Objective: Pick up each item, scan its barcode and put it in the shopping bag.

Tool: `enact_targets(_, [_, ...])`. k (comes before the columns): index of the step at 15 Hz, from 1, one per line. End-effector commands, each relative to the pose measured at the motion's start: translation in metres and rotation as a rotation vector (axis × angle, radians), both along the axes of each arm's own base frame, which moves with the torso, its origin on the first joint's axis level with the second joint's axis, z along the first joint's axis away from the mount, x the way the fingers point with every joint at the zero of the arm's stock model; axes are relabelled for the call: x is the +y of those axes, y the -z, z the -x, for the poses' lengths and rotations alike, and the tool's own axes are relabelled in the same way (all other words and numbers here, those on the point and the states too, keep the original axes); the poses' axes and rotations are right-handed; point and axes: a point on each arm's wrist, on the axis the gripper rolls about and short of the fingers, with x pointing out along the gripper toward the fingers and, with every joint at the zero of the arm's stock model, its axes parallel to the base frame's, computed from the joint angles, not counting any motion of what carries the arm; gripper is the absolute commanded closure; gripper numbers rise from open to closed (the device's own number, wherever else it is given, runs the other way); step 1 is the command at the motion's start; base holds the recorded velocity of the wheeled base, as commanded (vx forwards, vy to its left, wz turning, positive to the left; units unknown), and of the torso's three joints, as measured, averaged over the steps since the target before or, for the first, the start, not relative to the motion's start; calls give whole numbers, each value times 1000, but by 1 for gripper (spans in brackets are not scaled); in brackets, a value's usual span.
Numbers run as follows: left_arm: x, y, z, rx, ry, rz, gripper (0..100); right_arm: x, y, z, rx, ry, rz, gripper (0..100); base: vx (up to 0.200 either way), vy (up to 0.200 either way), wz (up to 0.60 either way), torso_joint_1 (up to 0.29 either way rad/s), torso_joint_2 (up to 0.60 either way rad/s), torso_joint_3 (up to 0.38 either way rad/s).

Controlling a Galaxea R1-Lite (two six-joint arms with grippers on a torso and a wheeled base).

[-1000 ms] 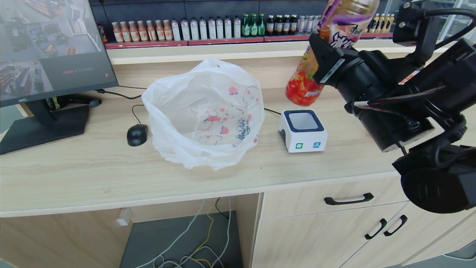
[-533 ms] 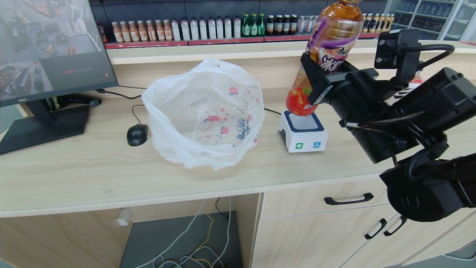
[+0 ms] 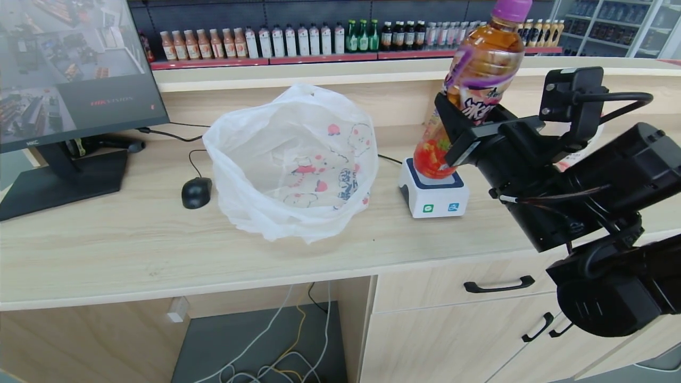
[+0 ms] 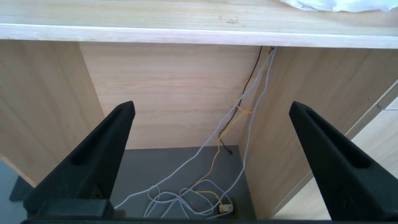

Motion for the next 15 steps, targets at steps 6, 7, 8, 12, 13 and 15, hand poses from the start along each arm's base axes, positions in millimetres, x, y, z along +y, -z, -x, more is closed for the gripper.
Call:
enact_targets(6, [0,0,0,-1,0,1,0,9,0,-10,16,1,-75,100,0,200,0,3,1,2])
enact_targets(7, [0,0,0,-1,0,2,0,9,-1,-10,14,-1,-78,100,0,200,0,7,2,2])
enact_targets(8, [0,0,0,-1,-2,4,0,9,-2,-10,11,-1,-80,100,0,200,0,2,2,7])
enact_targets(12, [0,0,0,-1,0,2,0,10,-3,-10,6,-2,-84,100,0,200,0,1,1,1])
enact_targets(13, [0,0,0,-1,0,4,0,9,-4,-10,4,-2,-85,100,0,200,0,-2,2,2])
enact_targets(15, [0,0,0,-1,0,1,0,9,-5,-9,3,-2,-86,100,0,200,0,0,2,2])
